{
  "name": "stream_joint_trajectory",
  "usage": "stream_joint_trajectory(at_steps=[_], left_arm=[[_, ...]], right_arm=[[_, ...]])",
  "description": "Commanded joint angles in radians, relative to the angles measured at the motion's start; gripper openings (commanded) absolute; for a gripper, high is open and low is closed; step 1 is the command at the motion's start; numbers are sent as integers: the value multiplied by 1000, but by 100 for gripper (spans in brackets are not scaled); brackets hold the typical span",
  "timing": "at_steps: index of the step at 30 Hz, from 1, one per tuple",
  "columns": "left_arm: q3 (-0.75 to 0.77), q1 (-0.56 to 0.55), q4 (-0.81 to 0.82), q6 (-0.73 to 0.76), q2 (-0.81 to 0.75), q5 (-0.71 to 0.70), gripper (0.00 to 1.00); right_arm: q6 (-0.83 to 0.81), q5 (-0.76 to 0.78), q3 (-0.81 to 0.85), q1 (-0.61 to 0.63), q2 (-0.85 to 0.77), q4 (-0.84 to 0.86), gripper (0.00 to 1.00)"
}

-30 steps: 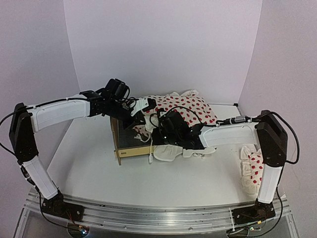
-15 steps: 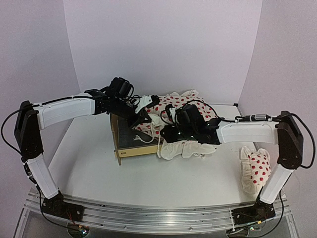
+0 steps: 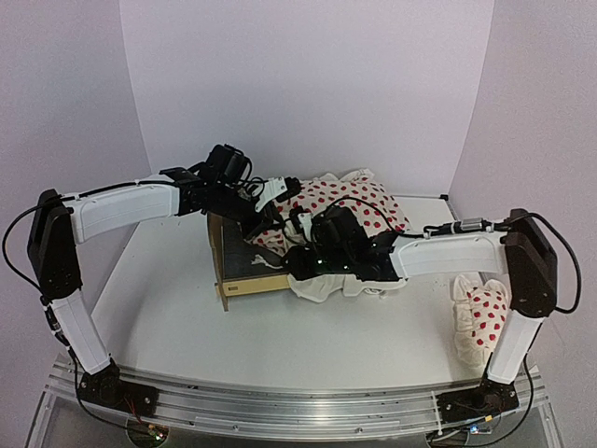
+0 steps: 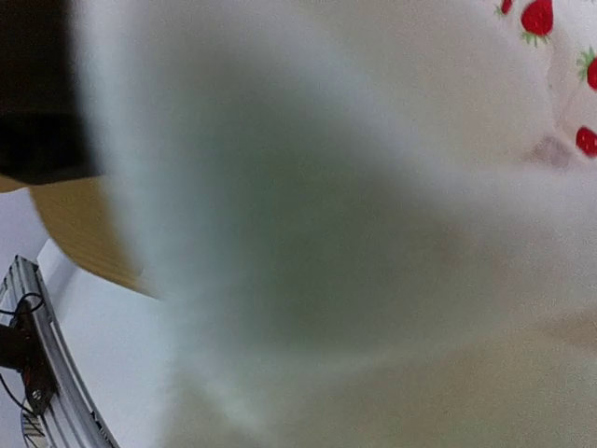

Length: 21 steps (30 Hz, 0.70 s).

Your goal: Set up the pet bed

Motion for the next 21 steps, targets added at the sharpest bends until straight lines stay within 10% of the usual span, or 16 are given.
stream_joint_trajectory(at_steps=[1,7,21], left_arm=[[45,-2,30,-7,3,0,0],[41,-2,32,-4,1,3,0],[37,-1,32,-4,-2,8,0]], right_arm=[[87,134,48,-1,60,25,20],[80,193,87,0,117,35,24],[84,167,157,-9,196,63,0]])
